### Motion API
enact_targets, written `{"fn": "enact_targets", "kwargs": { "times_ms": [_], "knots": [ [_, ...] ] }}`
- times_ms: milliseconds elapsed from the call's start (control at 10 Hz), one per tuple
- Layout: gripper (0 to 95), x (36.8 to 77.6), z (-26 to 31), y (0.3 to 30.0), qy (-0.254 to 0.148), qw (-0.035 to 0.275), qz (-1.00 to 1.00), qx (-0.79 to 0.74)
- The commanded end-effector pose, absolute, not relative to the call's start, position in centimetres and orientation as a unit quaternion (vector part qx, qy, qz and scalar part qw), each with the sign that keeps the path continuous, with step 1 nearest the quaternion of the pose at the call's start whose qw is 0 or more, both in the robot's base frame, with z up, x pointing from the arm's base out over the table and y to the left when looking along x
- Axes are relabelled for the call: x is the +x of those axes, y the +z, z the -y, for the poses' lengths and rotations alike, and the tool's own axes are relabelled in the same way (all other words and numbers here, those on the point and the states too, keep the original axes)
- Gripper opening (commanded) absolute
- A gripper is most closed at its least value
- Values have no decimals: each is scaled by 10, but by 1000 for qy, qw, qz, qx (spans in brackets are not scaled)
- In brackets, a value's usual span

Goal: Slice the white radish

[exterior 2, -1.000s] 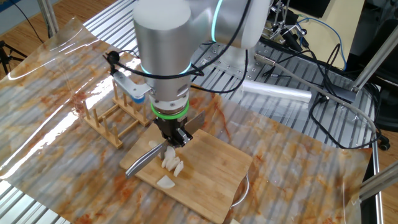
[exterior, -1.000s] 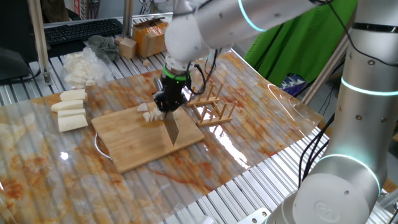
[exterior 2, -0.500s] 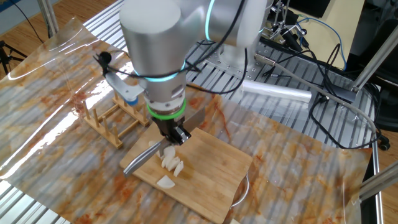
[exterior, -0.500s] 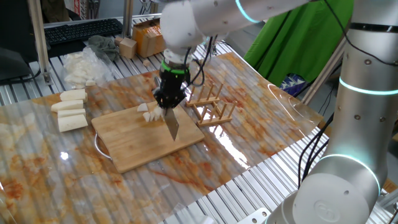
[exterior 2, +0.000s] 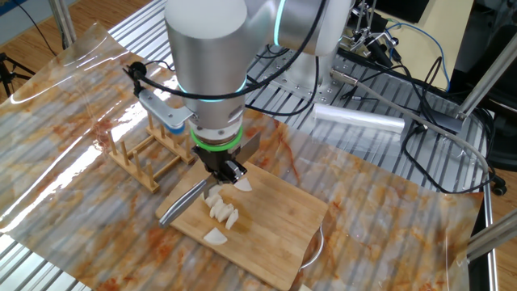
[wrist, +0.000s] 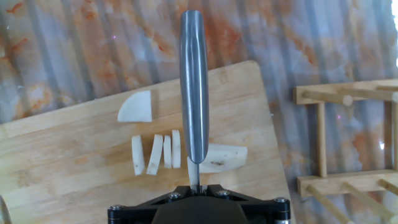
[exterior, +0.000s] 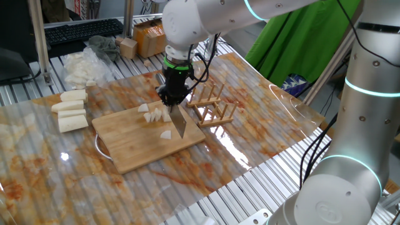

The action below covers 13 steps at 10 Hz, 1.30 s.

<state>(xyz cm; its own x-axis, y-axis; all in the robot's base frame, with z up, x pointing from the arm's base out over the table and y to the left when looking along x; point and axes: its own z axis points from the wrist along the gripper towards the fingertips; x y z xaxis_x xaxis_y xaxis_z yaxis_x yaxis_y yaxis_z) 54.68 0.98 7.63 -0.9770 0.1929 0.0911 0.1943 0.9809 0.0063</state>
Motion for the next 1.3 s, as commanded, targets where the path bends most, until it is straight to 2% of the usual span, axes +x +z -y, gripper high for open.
{"fn": "enact_targets", "kwargs": {
  "times_ms": [100, 1300],
  "knots": [
    [0, 546, -7, 77, -8, 44, 994, -96],
    [0, 546, -8, 75, -19, 42, 994, -98]
  ]
}}
